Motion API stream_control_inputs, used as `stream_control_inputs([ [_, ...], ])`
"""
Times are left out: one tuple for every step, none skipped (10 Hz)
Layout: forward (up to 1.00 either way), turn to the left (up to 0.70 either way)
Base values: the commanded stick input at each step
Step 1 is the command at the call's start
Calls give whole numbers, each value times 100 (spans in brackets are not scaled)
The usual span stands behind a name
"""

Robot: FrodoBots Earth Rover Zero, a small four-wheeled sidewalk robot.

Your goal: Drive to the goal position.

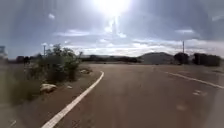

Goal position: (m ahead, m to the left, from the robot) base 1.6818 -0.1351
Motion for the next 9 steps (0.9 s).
stream_control_inputs([
  [88,0],
  [88,0],
  [88,0],
  [88,0],
  [88,0],
  [88,0],
  [88,0],
  [88,0],
  [88,0],
])
